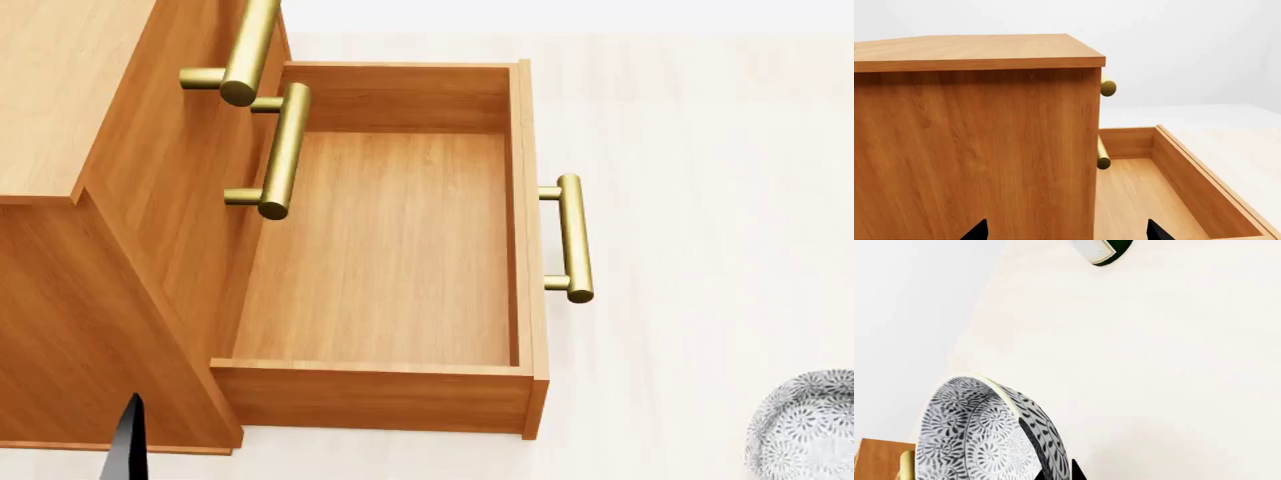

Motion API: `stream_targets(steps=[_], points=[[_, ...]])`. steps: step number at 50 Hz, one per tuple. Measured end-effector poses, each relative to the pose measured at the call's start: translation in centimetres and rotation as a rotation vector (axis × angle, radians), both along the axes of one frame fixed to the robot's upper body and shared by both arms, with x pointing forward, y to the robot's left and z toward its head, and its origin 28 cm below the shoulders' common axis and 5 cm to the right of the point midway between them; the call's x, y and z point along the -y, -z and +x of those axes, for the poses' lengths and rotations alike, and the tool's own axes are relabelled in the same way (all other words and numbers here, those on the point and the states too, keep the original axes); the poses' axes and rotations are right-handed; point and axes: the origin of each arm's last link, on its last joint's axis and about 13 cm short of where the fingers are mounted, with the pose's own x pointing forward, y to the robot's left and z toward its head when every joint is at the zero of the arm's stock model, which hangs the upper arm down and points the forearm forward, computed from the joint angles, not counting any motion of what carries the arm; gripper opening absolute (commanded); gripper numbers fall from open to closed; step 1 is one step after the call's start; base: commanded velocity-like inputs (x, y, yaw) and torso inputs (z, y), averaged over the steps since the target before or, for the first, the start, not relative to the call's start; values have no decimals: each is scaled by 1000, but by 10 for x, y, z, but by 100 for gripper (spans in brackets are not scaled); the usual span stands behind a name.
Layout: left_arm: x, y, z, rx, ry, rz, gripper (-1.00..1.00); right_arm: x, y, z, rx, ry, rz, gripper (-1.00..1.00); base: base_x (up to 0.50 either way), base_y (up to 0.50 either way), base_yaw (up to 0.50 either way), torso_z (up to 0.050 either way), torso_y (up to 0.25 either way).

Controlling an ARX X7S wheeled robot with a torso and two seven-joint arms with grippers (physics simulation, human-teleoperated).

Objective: Put the bowl in the bottom drawer of the cabinet and close it.

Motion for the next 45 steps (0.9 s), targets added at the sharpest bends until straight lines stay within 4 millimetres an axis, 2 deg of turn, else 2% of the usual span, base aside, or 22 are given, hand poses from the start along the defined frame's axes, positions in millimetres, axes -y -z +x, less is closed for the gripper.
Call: stream_targets(steps=[9,21,31,45], points=[[-1,0,0,1,-2,-1,100,-9,-32,19,33,-56,-78,-100,0,0,0,0,0],[-1,-1,0,3,1,-3,100,-16,-98,44,103,-126,-229,-100,0,0,0,0,1],[-1,-1,0,4,2,-4,100,-20,-141,53,128,-173,-350,-100,0,0,0,0,0],[-1,-1,0,5,2,-5,100,-33,-187,62,154,-239,-491,-100,0,0,0,0,0]])
